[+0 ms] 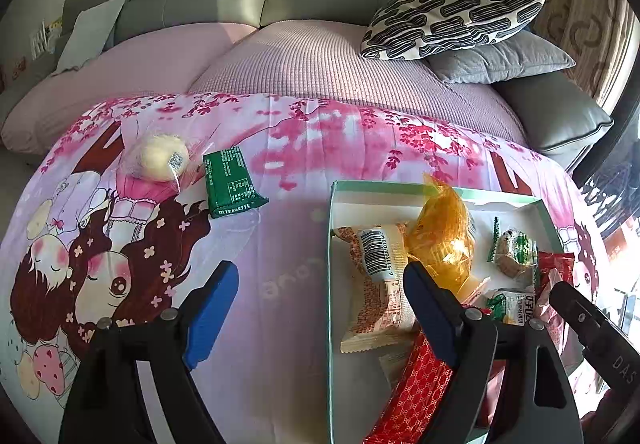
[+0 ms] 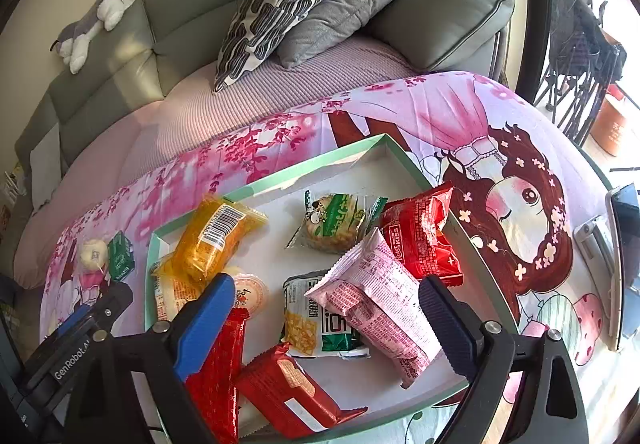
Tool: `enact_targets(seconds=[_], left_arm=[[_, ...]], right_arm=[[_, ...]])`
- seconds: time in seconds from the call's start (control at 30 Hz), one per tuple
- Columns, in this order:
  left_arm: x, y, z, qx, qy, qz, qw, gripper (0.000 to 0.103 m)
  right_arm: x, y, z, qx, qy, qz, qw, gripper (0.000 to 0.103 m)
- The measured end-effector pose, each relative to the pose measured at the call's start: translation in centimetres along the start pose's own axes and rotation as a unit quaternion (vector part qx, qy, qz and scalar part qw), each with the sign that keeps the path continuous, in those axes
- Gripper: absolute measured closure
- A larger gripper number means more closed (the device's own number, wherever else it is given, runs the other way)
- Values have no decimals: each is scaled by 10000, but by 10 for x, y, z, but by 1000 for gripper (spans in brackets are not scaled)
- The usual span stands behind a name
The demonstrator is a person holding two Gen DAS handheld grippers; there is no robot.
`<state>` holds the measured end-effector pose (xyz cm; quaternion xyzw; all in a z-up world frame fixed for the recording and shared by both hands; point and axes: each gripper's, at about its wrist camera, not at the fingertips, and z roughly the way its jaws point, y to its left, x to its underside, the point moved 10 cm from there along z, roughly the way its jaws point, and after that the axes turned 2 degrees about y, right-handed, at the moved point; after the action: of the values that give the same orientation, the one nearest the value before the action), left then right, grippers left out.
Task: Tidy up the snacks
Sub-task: 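Withdraw both open tools from the tray toward the bun and green packet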
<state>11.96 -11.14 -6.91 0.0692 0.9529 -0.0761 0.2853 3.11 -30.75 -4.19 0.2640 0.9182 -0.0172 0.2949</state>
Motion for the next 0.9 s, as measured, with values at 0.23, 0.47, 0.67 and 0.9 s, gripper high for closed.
enact_targets(seconds=[0.23, 0.47, 0.67, 0.9], left_arm=[[-2, 3, 0, -153, -82, 30, 9998, 6], [-5, 3, -3, -290, -261, 219, 9990, 3], [-8, 8, -7, -335, -341, 198, 9987, 3], [-14, 28, -14, -548, -431, 98, 9975, 3]], right_arm=[[0, -1, 2, 46, -10, -24, 10000, 0], [1, 2, 2, 171, -35, -159, 9997, 0], [-1, 6, 0, 171, -106, -213, 9996, 0], [-6, 26, -11, 47, -360, -376, 9986, 0]])
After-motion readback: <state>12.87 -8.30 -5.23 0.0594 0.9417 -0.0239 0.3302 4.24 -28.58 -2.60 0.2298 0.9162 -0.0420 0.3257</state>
